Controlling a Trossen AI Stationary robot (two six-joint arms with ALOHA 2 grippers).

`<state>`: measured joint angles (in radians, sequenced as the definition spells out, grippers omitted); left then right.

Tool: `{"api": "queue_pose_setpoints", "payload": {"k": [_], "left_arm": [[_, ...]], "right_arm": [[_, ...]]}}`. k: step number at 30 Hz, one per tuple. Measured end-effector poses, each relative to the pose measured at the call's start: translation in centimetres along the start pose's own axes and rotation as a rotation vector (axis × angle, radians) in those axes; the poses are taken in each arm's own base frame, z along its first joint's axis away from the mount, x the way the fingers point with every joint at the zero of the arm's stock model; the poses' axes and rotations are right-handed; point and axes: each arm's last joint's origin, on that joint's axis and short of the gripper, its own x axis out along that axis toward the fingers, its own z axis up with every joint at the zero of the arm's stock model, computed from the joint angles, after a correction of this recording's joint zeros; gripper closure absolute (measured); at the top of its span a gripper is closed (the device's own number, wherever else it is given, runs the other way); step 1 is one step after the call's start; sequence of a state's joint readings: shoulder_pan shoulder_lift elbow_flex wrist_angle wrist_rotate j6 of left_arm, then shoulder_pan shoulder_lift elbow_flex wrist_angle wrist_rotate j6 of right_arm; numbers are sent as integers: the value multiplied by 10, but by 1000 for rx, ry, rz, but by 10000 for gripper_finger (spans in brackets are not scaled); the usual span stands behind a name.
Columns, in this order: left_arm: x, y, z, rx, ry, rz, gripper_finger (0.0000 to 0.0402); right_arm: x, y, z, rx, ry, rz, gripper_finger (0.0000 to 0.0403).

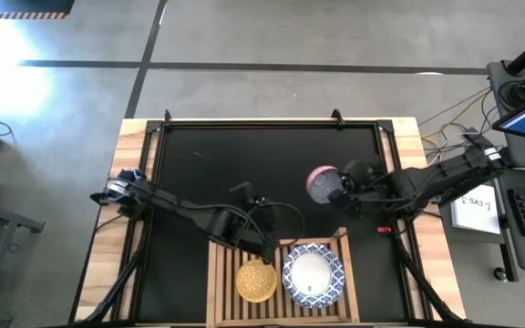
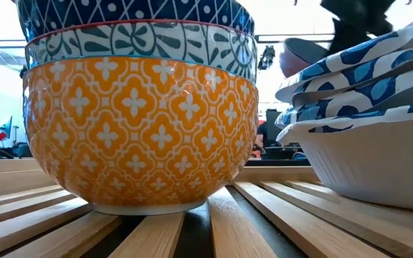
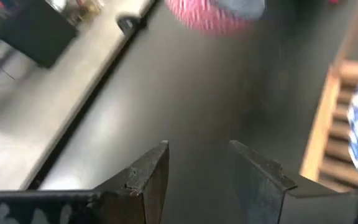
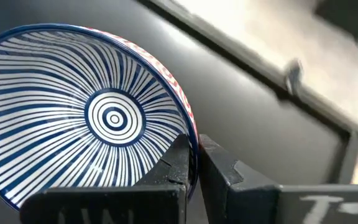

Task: Place and stack bowls onto a shelf
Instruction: Stack the blue line patterned bowl on top of the yellow patterned bowl on the shelf

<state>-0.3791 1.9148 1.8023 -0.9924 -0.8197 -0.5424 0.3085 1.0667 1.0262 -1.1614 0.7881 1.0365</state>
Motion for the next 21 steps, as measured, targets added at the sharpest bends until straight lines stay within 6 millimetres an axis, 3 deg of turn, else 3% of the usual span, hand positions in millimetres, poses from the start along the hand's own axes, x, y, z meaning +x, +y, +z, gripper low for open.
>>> {"api": "queue_pose_setpoints", "payload": {"k": [4,10,21], "left_arm": [[0,-2,11,-17,-112,49,253],[-1,-3,26,-34,-252,135,253],[0,8,35,-71,-349,408,253]], "right_arm": [[-3,24,21,-84,-130,11,391],[-4,52,44,-199,-285,-117,390],[0,85,61,-282,-396,-257,390]]}}
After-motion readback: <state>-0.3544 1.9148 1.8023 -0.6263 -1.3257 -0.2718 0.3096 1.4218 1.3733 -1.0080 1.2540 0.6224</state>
